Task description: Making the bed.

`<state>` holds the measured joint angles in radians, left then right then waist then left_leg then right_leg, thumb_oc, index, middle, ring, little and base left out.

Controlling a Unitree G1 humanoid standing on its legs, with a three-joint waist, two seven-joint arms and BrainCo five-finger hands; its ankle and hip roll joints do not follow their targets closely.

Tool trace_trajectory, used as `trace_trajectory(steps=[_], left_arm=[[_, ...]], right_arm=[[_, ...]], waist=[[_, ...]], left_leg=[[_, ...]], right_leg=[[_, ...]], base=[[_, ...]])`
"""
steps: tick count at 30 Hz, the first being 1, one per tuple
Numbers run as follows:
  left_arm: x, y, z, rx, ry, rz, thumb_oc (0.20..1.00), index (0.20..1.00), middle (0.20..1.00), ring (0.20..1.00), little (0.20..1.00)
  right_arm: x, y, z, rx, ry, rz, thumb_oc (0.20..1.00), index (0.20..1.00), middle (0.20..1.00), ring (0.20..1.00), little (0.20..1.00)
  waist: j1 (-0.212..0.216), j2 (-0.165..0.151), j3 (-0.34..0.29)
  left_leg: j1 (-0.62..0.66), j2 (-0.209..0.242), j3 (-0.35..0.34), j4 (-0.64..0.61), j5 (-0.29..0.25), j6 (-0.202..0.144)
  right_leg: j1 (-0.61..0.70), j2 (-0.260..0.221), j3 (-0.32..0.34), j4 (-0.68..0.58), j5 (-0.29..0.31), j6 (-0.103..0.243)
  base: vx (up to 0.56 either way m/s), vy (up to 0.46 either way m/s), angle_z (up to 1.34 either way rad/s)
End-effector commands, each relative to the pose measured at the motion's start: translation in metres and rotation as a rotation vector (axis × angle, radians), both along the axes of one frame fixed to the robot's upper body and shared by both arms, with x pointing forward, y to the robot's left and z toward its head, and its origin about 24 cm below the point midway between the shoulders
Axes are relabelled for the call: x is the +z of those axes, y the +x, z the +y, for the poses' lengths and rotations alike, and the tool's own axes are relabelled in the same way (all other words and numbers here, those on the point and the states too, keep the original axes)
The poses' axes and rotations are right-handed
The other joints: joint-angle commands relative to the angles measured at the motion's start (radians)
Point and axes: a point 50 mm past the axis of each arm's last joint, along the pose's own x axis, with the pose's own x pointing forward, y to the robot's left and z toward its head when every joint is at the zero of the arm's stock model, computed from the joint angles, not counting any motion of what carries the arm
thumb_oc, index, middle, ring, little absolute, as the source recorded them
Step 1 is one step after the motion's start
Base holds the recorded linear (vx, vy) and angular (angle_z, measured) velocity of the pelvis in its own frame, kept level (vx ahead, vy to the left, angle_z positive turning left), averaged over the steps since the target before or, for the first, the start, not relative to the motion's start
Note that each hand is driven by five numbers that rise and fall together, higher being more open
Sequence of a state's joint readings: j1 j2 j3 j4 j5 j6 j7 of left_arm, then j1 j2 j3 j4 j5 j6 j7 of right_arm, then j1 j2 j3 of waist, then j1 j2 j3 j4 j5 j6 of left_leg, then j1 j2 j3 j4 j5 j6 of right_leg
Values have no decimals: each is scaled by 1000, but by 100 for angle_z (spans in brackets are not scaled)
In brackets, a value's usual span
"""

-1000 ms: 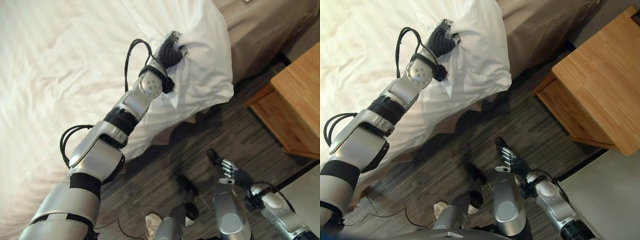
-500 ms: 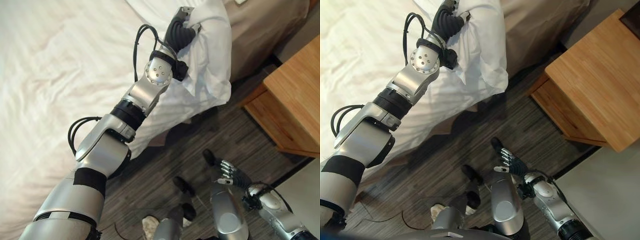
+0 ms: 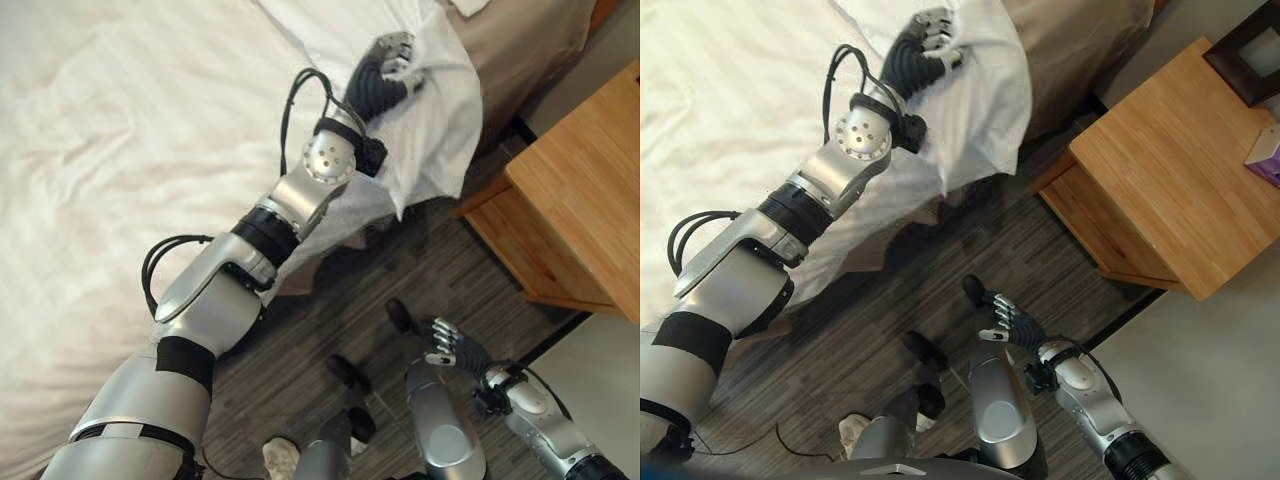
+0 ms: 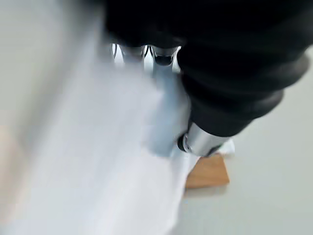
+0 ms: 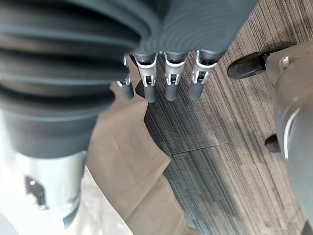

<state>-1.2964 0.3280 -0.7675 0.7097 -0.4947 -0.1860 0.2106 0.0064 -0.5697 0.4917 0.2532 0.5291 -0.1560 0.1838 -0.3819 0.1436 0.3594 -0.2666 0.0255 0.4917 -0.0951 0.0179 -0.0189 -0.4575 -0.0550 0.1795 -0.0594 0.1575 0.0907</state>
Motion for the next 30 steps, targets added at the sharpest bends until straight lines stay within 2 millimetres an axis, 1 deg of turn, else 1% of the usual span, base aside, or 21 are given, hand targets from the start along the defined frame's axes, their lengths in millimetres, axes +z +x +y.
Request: trace_trajectory(steps=[1, 2, 5, 6, 10, 14, 17, 19, 20, 22, 23, 24, 25, 26, 28, 30], left_arm=[[-12, -68, -123, -481, 122, -41, 1000, 1000, 1000, 1000, 1000], [-12, -68, -123, -481, 123, -40, 1000, 1000, 1000, 1000, 1000], [-29, -77, -133, -520, 160, -16, 1000, 1000, 1000, 1000, 1000], [-37, -83, -138, -548, 188, -10, 1000, 1000, 1000, 1000, 1000], [-50, -89, -139, -587, 179, 33, 1000, 1000, 1000, 1000, 1000], [-57, -90, -136, -606, 186, 52, 1000, 1000, 1000, 1000, 1000], [-55, -92, -135, -623, 158, 61, 1000, 1000, 1000, 1000, 1000], [-51, -101, -134, -692, 103, 75, 1000, 1000, 1000, 1000, 1000], [-49, -109, -135, -744, 76, 82, 1000, 1000, 1000, 1000, 1000], [-50, -109, -134, -744, 76, 83, 1000, 1000, 1000, 1000, 1000], [-45, -117, -132, -796, 53, 72, 1000, 1000, 1000, 1000, 1000], [-41, -125, -129, -849, 37, 64, 1000, 1000, 1000, 1000, 1000], [-39, -128, -125, -873, 38, 52, 1000, 1000, 1000, 1000, 1000], [-39, -128, -125, -873, 39, 53, 1000, 1000, 1000, 1000, 1000], [-36, -133, -118, -905, 49, 33, 1000, 1000, 1000, 1000, 1000], [-32, -134, -105, -922, 58, 11, 1000, 1000, 1000, 1000, 1000]], right_arm=[[-3, -9, -4, 13, 8, 21, 1000, 1000, 1000, 1000, 1000], [-3, -9, -4, 13, 8, 22, 1000, 1000, 1000, 1000, 1000], [1, -6, -1, 26, 9, 6, 1000, 1000, 1000, 1000, 1000], [2, -3, 1, 37, 5, -3, 1000, 1000, 1000, 1000, 1000], [5, 2, 5, 46, -4, -23, 1000, 1000, 1000, 1000, 1000], [7, 5, 3, 46, -18, -33, 1000, 1000, 1000, 1000, 1000], [7, 6, 3, 39, -24, -35, 1000, 1000, 1000, 1000, 1000], [5, 7, 2, 31, -34, -32, 1000, 1000, 1000, 1000, 1000], [4, 6, 0, 23, -35, -27, 1000, 1000, 1000, 1000, 1000], [4, 6, 1, 23, -34, -26, 1000, 1000, 1000, 1000, 1000], [2, 5, -2, 9, -36, -20, 1000, 1000, 1000, 1000, 1000], [1, 4, -4, -6, -30, -17, 1000, 1000, 1000, 1000, 1000], [1, 4, -6, -11, -32, -18, 1000, 1000, 1000, 1000, 1000], [1, 4, -6, -11, -32, -18, 1000, 1000, 1000, 1000, 1000], [0, 3, -9, -31, -27, -11, 1000, 1000, 1000, 1000, 1000], [0, 1, -12, -55, -18, -10, 1000, 1000, 1000, 1000, 1000]], waist=[[-46, 91, 24], [-46, 90, 23], [-42, 94, 28], [-40, 97, 29], [-33, 104, 26], [-25, 108, 17], [-21, 108, 9], [-12, 106, -9], [-4, 103, -26], [-4, 102, -25], [9, 99, -52], [20, 89, -77], [28, 86, -92], [28, 86, -91], [43, 82, -123], [62, 77, -158]], left_leg=[[105, 56, -26, 8, -14, -81], [106, 55, -26, 8, -14, -81], [111, 55, -31, 8, -15, -80], [116, 53, -36, 8, -16, -78], [124, 50, -50, 8, -16, -76], [137, 47, -63, 8, -18, -74], [145, 45, -70, 8, -20, -74], [163, 46, -81, 8, -23, -73], [178, 48, -89, 8, -27, -72], [179, 48, -90, 8, -27, -72], [202, 52, -100, 8, -30, -72], [217, 53, -98, 8, -12, -68], [231, 55, -103, 8, -14, -68], [232, 55, -103, 8, -14, -69], [251, 55, -113, 8, -19, -67], [274, 57, -125, 8, -23, -68]], right_leg=[[-16, 71, -45, 66, -52, 15], [-16, 71, -45, 66, -52, 15], [-10, 66, -51, 67, -54, 14], [-5, 64, -53, 69, -57, 14], [10, 57, -60, 70, -61, 13], [31, 48, -69, 70, -66, 12], [43, 45, -76, 68, -68, 12], [64, 43, -83, 67, -74, 10], [83, 42, -90, 67, -80, 8], [84, 42, -90, 67, -80, 8], [112, 39, -100, 65, -87, 8], [132, 38, -109, 65, -74, -1], [151, 36, -115, 62, -78, -1], [153, 36, -115, 62, -78, -1], [183, 34, -126, 54, -83, 1], [216, 32, -139, 44, -87, 3]], base=[[-24, 4, -5], [-29, 12, -4], [-11, 2, 0], [-39, 4, 0], [-33, 9, 0], [-27, 7, 4], [-26, 4, 9], [-17, -9, 6], [5, -20, 8], [15, -11, 8], [-31, -62, 15], [-28, -53, 16], [-59, -43, 15], [16, -2, 11], [32, 6, 13], [30, 17, 13]])
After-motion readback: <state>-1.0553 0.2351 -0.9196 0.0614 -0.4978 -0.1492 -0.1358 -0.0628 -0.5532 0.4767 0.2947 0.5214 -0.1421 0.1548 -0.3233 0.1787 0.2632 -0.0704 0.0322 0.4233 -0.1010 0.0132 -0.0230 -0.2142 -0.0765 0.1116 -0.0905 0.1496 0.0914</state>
